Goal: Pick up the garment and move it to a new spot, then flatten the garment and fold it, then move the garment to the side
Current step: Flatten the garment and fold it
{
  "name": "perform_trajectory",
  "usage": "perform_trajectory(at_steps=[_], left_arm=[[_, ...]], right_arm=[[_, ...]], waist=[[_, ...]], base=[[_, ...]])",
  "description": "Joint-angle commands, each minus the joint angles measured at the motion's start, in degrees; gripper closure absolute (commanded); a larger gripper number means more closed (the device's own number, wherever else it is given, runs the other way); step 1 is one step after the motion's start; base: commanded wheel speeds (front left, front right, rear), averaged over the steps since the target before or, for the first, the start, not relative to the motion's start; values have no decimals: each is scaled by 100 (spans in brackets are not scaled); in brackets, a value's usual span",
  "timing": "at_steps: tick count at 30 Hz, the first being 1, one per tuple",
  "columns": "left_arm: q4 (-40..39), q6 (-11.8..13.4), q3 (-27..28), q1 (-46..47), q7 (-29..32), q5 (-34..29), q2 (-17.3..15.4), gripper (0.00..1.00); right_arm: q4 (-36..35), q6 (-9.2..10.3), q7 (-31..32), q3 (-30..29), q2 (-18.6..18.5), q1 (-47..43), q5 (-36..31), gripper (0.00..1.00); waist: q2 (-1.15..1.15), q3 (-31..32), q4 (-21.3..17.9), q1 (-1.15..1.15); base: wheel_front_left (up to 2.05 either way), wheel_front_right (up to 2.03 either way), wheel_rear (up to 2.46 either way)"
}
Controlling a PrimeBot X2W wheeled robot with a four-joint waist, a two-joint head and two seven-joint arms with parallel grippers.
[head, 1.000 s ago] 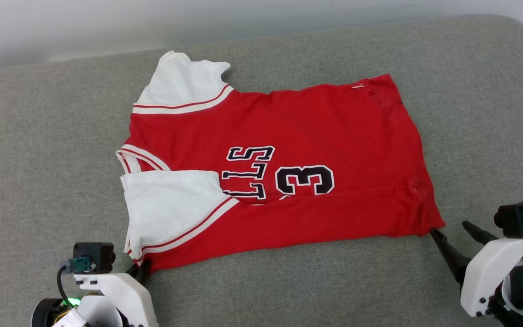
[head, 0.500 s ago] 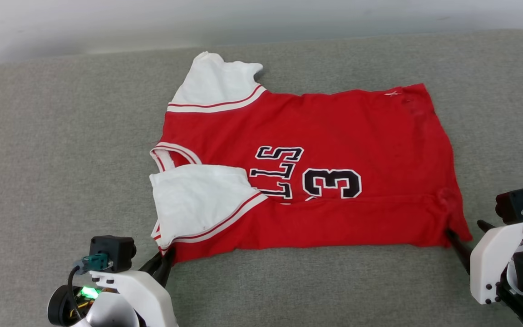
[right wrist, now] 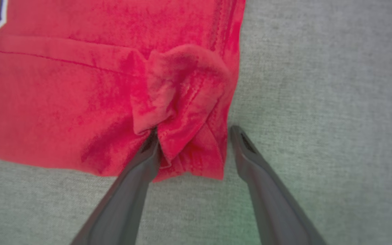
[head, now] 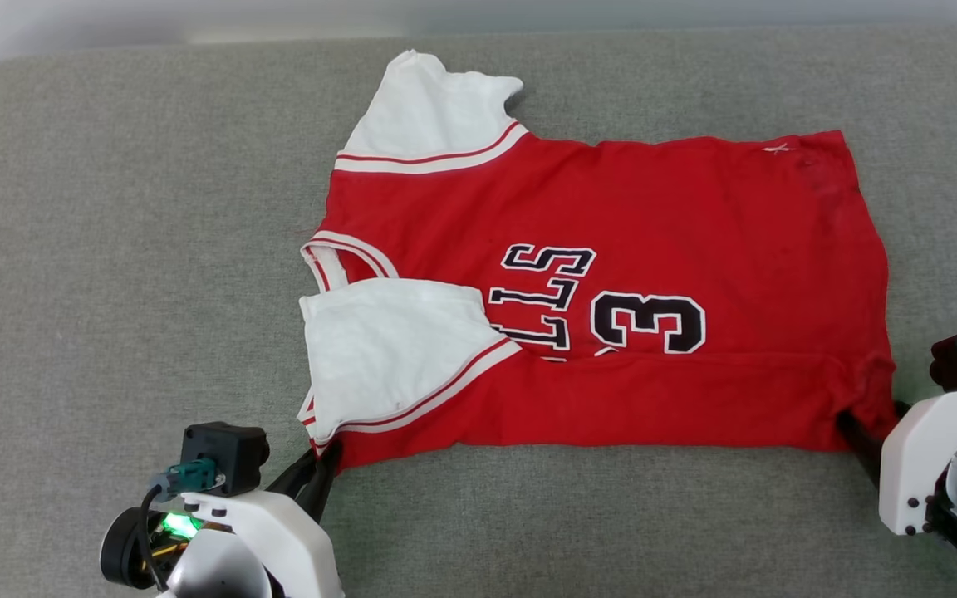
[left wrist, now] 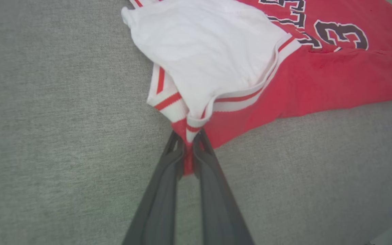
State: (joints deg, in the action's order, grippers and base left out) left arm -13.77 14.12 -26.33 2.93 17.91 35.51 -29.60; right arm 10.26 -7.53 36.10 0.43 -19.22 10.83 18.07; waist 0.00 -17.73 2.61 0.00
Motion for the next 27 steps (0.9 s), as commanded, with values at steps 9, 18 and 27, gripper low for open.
perform_trajectory(at_steps=[9,18,27], left_arm=[[201,-130,-84,36,34,23,-65,100],[439,-93,-90,-413,67,94,-292,100],[345,-87,-220,-952,129,135,-508,100]], right_arm=[[538,10,177,23,41,-338,243,100],[-83,9,211,-206,-269,-598,564,100],[-993,9,666,-504,-501,-1407,893,100]], waist=[[0,36,27,0],[0,582,-157,0],[0,849,-205,0]], base=[[0,0,0],[0,0,0],[0,0,0]])
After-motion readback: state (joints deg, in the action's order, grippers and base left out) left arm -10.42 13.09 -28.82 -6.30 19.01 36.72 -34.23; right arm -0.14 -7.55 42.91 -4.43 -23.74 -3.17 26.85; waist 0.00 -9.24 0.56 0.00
